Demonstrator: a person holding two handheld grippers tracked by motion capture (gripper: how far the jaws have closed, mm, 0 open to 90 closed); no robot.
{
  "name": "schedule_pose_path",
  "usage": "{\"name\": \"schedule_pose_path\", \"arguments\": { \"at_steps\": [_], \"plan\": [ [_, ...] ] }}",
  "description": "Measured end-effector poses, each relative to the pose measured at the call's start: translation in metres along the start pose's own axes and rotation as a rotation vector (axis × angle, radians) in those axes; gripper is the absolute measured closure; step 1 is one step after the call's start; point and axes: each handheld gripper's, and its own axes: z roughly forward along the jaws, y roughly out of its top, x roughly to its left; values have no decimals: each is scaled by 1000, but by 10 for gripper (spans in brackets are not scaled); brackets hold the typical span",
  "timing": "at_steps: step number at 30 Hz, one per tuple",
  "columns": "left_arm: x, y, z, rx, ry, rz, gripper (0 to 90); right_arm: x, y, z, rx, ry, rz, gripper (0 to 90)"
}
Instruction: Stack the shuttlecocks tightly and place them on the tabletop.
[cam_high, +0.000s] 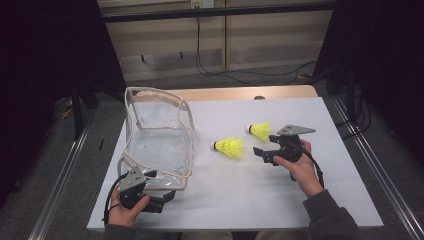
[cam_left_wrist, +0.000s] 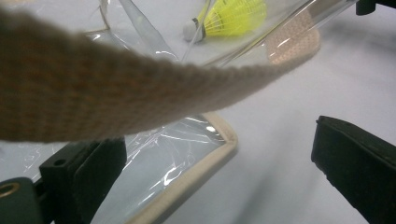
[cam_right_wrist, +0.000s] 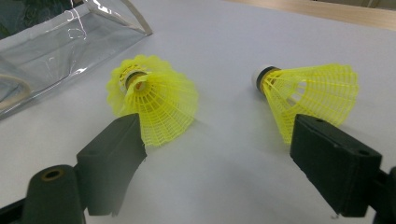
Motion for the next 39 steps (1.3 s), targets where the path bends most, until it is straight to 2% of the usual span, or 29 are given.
{"name": "schedule_pose_path", "arguments": {
  "at_steps": [18, 30, 35, 39],
  "plan": [
    [0, 0, 0, 0, 0, 1, 34, -9, -1, -1, -2, -32, 16, 94],
    [0, 0, 0, 1, 2, -1, 34, -11, -1, 1, -3, -71, 14, 112],
    [0, 0, 0, 0, 2, 0, 35, -13, -1, 4, 8, -66, 24, 118],
    [0, 0, 1, -2, 3, -2, 34, -14, 0, 6, 7, -77, 13, 122]
  ]
}}
